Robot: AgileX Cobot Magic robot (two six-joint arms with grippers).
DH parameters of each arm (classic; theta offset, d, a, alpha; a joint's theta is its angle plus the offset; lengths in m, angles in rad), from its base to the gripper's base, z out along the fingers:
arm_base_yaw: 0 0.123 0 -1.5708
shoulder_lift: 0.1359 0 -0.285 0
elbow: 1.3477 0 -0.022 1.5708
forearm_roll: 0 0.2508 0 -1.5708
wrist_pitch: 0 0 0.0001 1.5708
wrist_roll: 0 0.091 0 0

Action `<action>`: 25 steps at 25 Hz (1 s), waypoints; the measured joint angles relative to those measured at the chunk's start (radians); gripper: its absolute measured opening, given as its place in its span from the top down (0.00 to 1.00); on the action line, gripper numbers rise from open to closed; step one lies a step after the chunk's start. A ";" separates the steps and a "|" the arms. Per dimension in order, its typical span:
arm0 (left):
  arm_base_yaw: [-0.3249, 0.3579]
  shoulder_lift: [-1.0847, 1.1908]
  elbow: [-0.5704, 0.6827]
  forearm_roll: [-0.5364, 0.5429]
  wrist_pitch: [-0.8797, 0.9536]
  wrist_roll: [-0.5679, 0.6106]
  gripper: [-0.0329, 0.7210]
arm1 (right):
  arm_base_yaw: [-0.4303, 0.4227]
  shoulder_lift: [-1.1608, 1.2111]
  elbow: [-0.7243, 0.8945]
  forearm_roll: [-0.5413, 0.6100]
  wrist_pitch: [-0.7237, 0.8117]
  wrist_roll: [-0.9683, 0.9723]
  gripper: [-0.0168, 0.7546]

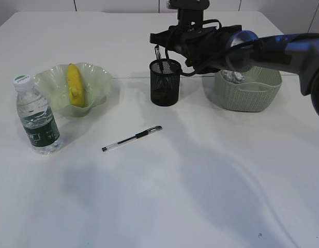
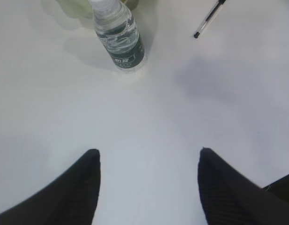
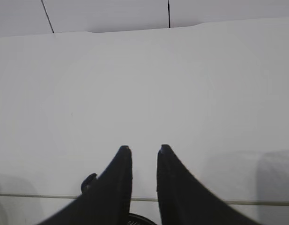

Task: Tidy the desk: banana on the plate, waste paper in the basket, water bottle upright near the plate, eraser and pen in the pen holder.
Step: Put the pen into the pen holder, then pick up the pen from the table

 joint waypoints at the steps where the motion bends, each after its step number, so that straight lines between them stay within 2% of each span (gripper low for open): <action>1: 0.000 0.000 0.000 0.000 0.000 0.000 0.35 | 0.000 0.000 -0.004 0.000 0.000 -0.004 0.79; 10: 0.000 0.000 0.000 0.000 0.000 0.000 0.35 | 0.000 -0.036 -0.011 0.000 0.000 -0.056 0.79; 20: 0.000 0.000 0.000 0.000 -0.005 0.000 0.35 | 0.000 -0.217 -0.011 0.000 0.000 -0.077 0.79; 23: 0.000 0.000 0.000 0.000 -0.011 0.000 0.35 | 0.000 -0.278 -0.012 0.003 0.000 -0.131 0.79; 25: 0.000 0.000 0.000 0.000 -0.016 0.000 0.35 | 0.000 -0.318 -0.012 0.048 0.000 -0.208 0.79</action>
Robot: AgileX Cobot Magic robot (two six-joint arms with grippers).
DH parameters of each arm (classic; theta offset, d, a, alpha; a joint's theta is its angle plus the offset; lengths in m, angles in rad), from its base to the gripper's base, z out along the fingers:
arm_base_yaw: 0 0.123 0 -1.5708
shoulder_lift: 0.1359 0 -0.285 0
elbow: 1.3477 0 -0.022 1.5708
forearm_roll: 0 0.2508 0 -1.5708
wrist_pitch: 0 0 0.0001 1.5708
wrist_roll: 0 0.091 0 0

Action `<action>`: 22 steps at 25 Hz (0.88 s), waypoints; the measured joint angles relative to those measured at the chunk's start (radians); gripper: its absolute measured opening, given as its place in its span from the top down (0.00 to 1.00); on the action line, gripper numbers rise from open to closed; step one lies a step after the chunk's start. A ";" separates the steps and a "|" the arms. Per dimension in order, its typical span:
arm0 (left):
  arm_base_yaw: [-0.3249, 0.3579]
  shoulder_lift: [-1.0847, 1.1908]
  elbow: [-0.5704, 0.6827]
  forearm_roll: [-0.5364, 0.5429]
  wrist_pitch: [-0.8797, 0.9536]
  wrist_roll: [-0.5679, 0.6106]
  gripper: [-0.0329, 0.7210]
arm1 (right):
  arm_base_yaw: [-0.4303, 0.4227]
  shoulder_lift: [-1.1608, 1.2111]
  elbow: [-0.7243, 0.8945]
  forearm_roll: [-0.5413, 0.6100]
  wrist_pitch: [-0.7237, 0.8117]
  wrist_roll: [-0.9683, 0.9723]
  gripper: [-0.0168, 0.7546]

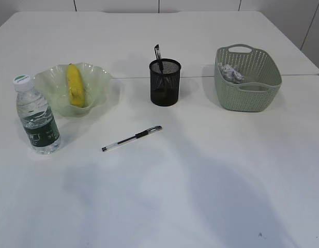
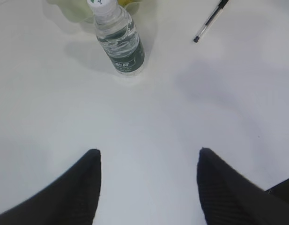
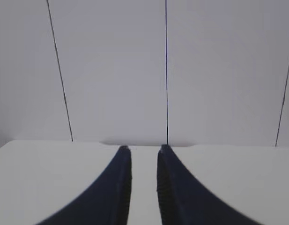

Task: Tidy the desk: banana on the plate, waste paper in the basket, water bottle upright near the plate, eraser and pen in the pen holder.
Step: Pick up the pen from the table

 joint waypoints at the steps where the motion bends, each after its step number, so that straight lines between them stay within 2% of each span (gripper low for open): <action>1: 0.000 0.000 0.000 0.000 -0.004 0.000 0.35 | 0.000 -0.022 -0.002 0.041 0.000 -0.046 0.79; 6: 0.000 0.000 -0.007 -0.007 -0.070 0.000 0.35 | 0.000 -0.125 -0.002 0.275 0.080 -0.266 0.79; 8: 0.000 0.000 -0.019 -0.021 -0.118 0.000 0.35 | 0.000 -0.175 -0.002 0.413 0.138 -0.383 0.79; 12: 0.000 0.000 -0.027 -0.035 -0.299 0.000 0.35 | 0.000 -0.265 -0.006 0.672 0.255 -0.656 0.79; 16: 0.000 -0.002 -0.027 -0.035 -0.471 0.000 0.35 | 0.000 -0.299 -0.006 0.862 0.373 -0.915 0.79; 22: 0.000 -0.004 -0.027 0.085 -0.696 0.000 0.35 | 0.008 -0.318 -0.006 1.119 0.516 -1.164 0.79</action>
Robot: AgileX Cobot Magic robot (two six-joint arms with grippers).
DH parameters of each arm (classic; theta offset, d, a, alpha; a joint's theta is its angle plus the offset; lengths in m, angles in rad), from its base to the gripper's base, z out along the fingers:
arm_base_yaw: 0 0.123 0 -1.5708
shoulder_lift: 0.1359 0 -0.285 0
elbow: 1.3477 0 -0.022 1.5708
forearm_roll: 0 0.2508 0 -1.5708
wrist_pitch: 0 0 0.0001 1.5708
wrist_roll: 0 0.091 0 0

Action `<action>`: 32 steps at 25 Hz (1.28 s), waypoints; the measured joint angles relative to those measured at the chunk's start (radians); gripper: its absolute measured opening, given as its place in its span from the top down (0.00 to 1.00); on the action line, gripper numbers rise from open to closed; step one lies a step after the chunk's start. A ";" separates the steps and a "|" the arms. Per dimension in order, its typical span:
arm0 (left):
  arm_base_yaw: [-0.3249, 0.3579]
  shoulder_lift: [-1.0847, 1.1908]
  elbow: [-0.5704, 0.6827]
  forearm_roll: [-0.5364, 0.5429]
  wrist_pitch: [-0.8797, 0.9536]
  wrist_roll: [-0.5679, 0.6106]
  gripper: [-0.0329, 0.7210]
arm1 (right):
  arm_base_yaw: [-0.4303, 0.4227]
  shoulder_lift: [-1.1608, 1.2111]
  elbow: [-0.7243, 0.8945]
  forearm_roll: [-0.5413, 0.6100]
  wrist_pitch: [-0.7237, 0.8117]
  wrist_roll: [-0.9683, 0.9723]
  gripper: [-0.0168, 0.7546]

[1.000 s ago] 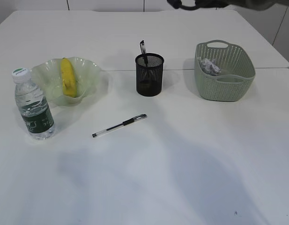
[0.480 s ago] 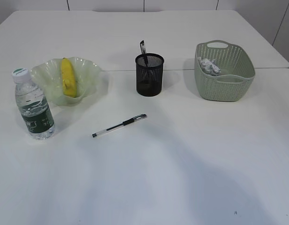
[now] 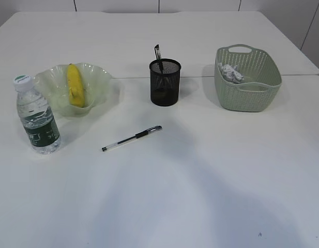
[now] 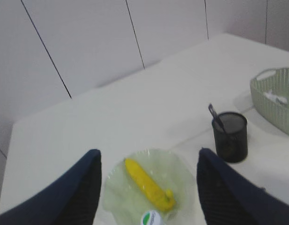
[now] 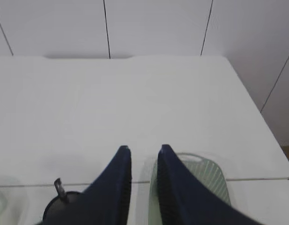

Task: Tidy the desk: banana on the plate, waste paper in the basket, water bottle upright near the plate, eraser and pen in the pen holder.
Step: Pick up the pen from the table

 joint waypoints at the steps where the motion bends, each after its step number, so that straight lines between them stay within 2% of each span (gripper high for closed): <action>1: 0.000 0.000 0.000 0.002 -0.039 0.000 0.35 | 0.006 -0.006 0.000 0.014 0.014 -0.023 0.79; 5: 0.000 0.000 -0.001 -0.048 -0.128 0.000 0.35 | 0.045 -0.048 0.000 0.043 0.051 -0.134 0.79; 7: 0.000 0.000 -0.018 -0.079 -0.108 0.000 0.35 | 0.055 -0.075 0.000 0.069 0.095 -0.207 0.79; 11: 0.000 0.034 -0.106 -0.108 0.026 -0.002 0.35 | 0.056 -0.114 0.000 0.091 0.173 -0.284 0.79; 20: 0.000 0.238 -0.389 -0.125 0.398 0.025 0.35 | 0.056 -0.141 0.000 0.109 0.205 -0.354 0.79; 23: 0.000 0.317 -0.501 -0.143 0.495 0.069 0.35 | 0.056 -0.141 0.000 0.113 0.218 -0.377 0.79; 26: 0.000 0.400 -0.592 -0.206 0.593 0.138 0.35 | 0.056 -0.141 0.000 0.117 0.242 -0.409 0.79; 32: 0.000 0.559 -0.691 -0.333 0.734 0.265 0.35 | 0.056 -0.141 0.000 0.129 0.285 -0.455 0.79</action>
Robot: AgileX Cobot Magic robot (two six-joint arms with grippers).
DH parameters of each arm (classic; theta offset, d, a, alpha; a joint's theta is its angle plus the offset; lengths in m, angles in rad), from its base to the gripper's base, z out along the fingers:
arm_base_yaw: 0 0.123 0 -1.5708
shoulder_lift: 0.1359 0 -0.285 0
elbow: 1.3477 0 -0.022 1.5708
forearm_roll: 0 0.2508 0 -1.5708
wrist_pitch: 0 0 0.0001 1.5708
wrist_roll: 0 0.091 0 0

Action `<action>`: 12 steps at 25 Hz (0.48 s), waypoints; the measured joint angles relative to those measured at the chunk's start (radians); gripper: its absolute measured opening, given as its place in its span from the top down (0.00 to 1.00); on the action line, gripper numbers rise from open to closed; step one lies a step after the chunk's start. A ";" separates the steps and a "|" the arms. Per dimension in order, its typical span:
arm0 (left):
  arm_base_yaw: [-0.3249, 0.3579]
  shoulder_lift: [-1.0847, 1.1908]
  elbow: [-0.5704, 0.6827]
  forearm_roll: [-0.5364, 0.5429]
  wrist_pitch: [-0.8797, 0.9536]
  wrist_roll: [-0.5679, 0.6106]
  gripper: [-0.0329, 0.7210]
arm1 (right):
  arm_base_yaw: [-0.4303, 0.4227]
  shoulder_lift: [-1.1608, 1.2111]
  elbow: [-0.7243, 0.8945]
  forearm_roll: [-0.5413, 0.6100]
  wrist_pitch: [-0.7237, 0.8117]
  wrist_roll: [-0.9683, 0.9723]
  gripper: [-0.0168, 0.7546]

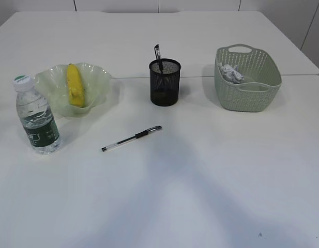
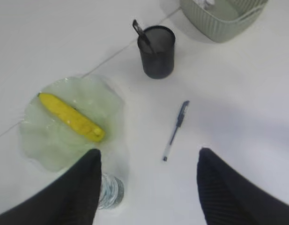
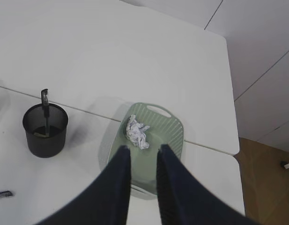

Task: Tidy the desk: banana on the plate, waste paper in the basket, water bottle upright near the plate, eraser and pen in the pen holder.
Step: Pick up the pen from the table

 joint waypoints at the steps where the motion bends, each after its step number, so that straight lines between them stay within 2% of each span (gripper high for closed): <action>1: 0.000 0.019 -0.006 -0.004 0.014 0.010 0.35 | 0.000 0.000 0.000 0.002 0.008 -0.007 0.79; 12: 0.000 0.179 -0.017 -0.008 0.043 0.114 0.35 | 0.000 0.000 0.000 0.025 0.071 -0.022 0.79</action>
